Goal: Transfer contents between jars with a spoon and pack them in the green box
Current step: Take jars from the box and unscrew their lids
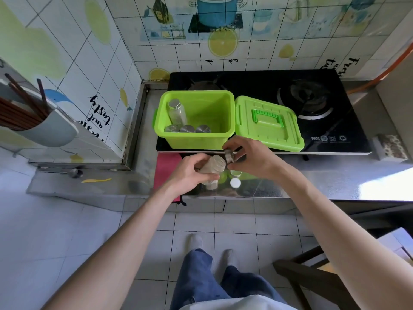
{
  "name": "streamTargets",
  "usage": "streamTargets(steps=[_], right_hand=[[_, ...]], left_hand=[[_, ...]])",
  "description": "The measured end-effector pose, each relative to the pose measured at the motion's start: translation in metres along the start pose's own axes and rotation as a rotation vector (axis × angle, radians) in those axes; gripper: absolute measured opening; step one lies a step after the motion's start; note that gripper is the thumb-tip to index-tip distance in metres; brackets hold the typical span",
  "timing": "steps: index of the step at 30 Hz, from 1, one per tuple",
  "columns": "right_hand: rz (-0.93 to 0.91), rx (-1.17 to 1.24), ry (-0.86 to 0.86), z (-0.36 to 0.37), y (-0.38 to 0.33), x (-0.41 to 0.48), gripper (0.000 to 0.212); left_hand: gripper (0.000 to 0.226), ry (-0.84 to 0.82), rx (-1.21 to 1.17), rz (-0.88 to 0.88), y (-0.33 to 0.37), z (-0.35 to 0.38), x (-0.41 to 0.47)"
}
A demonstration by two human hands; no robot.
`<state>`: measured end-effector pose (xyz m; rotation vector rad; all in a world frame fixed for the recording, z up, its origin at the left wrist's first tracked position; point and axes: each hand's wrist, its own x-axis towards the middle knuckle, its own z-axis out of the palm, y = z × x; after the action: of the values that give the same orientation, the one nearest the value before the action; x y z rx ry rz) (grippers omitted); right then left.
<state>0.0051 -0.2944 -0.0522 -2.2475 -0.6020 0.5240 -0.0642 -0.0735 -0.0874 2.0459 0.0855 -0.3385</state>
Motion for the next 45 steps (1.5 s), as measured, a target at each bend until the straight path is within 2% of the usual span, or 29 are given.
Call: streamTargets(steps=[3, 12, 15, 21, 28, 37, 45], right_hand=[[0.086, 0.065, 0.029, 0.002, 0.021, -0.006, 0.049], [0.321, -0.1, 0.088, 0.038, 0.09, -0.014, 0.063], [0.369, -0.138, 0.122, 0.047, 0.105, -0.014, 0.059], [0.404, -0.272, 0.188, 0.06, 0.116, -0.008, 0.046], [0.44, -0.3, 0.2, 0.075, 0.129, 0.007, 0.044], [0.424, -0.349, 0.177, 0.088, 0.145, 0.013, 0.055], [0.402, -0.357, 0.156, 0.092, 0.152, 0.013, 0.056]], left_hand=[[0.053, 0.018, 0.023, -0.011, -0.005, 0.002, -0.001], [0.054, 0.052, 0.004, -0.041, -0.014, 0.014, 0.006], [0.054, 0.073, 0.011, -0.053, -0.019, 0.019, 0.009], [0.048, 0.114, 0.021, -0.053, -0.021, 0.03, 0.013], [0.045, 0.151, 0.061, -0.054, -0.021, 0.04, 0.015], [0.047, 0.195, 0.098, -0.051, -0.026, 0.045, 0.017], [0.046, 0.176, 0.101, -0.047, -0.023, 0.046, 0.018]])
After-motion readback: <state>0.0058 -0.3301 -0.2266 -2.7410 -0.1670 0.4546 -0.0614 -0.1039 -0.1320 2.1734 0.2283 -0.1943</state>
